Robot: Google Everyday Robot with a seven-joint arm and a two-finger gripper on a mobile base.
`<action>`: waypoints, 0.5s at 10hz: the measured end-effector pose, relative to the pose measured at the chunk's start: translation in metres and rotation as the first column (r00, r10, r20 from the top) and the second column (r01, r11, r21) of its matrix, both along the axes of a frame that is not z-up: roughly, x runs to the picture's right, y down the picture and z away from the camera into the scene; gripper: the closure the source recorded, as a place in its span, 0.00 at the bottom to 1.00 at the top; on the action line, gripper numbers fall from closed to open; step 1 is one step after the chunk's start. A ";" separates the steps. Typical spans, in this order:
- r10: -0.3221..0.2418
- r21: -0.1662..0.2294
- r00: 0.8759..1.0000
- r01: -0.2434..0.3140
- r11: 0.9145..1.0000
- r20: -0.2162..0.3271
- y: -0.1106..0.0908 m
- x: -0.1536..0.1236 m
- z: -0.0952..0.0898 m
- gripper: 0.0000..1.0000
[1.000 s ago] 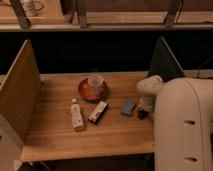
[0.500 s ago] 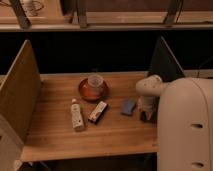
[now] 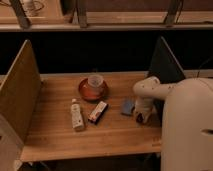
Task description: Drag the pepper across the table
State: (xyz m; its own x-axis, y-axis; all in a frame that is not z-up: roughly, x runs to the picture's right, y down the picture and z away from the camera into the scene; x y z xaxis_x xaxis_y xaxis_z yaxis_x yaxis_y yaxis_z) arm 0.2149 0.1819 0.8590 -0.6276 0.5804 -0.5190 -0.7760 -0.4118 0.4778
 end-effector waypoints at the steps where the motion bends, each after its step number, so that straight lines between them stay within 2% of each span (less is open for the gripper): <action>1: -0.015 -0.006 0.999 0.016 1.000 0.028 0.003 -0.012 -0.002 1.00; 5: -0.083 -0.004 0.991 0.084 0.996 0.109 0.005 -0.050 -0.005 1.00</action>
